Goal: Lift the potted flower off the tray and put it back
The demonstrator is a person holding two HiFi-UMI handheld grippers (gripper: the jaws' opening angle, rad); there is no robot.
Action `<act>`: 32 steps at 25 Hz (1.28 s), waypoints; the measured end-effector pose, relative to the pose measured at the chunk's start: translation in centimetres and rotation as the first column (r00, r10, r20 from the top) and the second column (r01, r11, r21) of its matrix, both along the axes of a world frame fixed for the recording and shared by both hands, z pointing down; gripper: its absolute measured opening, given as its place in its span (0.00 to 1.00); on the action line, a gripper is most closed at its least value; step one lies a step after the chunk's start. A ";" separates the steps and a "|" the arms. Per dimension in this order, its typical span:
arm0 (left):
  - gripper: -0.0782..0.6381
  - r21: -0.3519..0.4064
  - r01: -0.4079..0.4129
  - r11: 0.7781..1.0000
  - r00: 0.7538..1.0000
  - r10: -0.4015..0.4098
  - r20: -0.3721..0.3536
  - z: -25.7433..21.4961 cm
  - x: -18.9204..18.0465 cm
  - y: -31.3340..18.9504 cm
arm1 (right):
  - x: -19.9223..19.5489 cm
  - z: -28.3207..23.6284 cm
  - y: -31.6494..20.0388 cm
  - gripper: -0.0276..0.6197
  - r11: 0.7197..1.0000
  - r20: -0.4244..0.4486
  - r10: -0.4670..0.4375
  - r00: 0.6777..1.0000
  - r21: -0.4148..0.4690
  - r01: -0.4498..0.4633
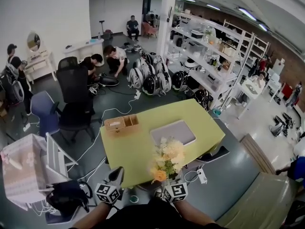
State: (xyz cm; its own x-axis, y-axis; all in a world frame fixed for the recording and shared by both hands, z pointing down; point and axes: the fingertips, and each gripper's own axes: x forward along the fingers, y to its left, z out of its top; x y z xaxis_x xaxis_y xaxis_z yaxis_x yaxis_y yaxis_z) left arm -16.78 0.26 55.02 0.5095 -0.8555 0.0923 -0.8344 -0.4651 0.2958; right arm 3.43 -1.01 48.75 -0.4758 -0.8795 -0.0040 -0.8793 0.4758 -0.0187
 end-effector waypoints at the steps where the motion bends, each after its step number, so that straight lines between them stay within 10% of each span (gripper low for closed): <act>1: 0.12 -0.004 0.002 1.000 1.000 -0.002 0.003 0.1 0.4 -0.4 | 0.5 0.1 -0.6 0.45 1.000 0.001 0.000 1.000 -0.002 0.000; 32: 0.12 -0.227 0.202 0.953 0.978 -0.184 0.101 11.9 12.0 -16.0 | 20.6 15.7 -37.8 0.45 0.998 -0.017 0.046 0.999 -0.039 -0.047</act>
